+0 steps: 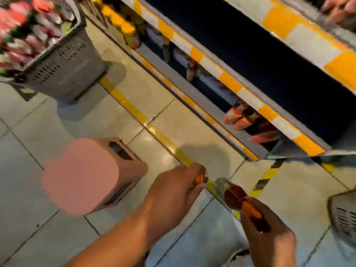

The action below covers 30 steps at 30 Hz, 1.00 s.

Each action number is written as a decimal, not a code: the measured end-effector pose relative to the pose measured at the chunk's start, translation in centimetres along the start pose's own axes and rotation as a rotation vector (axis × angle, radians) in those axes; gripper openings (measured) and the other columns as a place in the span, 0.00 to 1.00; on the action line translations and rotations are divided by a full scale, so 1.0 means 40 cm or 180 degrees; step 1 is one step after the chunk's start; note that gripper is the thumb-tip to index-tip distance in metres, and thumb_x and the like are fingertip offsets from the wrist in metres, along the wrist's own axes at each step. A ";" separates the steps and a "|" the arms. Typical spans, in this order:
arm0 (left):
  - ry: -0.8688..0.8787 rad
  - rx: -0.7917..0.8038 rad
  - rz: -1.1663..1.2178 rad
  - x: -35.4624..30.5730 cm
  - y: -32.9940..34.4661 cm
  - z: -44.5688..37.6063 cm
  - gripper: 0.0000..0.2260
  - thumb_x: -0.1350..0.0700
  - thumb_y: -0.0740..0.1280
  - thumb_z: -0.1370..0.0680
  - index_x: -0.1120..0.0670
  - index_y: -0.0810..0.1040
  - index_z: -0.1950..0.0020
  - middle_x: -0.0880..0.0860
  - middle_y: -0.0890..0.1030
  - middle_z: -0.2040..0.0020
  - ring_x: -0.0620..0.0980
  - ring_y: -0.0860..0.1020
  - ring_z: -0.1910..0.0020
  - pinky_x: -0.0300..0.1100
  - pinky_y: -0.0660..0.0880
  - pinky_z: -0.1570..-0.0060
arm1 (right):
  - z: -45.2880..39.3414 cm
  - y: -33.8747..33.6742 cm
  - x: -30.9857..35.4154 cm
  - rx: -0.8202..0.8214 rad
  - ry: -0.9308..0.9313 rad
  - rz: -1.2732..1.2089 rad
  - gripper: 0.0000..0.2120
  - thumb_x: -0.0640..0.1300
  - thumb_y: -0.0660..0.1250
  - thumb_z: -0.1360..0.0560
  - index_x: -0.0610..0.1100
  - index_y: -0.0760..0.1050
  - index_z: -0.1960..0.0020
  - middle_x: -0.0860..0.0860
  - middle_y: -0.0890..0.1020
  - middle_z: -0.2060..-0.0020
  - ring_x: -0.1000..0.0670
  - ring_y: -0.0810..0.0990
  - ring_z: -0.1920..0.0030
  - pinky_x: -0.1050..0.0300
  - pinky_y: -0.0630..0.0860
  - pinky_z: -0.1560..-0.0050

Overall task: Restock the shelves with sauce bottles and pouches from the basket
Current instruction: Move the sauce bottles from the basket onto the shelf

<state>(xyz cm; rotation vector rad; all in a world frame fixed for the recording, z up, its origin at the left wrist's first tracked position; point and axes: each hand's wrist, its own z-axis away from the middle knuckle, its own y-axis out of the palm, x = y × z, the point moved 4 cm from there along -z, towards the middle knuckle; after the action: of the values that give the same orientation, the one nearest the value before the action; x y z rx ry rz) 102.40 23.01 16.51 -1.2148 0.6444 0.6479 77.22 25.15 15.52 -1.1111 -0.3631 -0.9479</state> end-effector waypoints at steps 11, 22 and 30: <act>-0.0105 -0.0298 -0.0388 0.271 -0.021 -0.275 0.11 0.45 0.66 0.18 0.41 0.75 0.36 0.47 0.75 0.53 0.51 0.76 0.54 0.51 0.75 0.56 | -0.354 0.303 0.220 -0.0260 -0.1191 0.0045 0.05 0.44 0.74 0.25 0.53 0.82 0.52 0.58 0.80 0.64 0.59 0.79 0.63 0.72 0.69 0.64; -0.0222 -0.1351 0.0130 0.457 0.126 -0.630 0.07 0.48 0.69 0.19 0.44 0.80 0.42 0.44 0.85 0.54 0.45 0.81 0.57 0.44 0.78 0.57 | -0.733 0.510 0.190 -0.0524 -0.1398 0.0424 0.10 0.45 0.72 0.22 0.60 0.78 0.46 0.63 0.81 0.59 0.62 0.80 0.55 0.74 0.73 0.58; 0.0253 -0.1618 0.0190 0.511 0.189 -0.864 0.05 0.47 0.69 0.19 0.41 0.77 0.43 0.41 0.81 0.59 0.38 0.78 0.60 0.40 0.78 0.61 | -0.934 0.525 0.183 -0.1061 -0.1427 0.1068 0.09 0.49 0.69 0.20 0.54 0.80 0.41 0.52 0.85 0.52 0.47 0.82 0.50 0.48 0.81 0.50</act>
<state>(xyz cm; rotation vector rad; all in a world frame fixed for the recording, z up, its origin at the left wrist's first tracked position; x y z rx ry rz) 106.72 -6.71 -11.21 -1.7035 0.6016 0.8478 90.88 -8.56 -8.32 -1.6389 -0.3720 -0.4631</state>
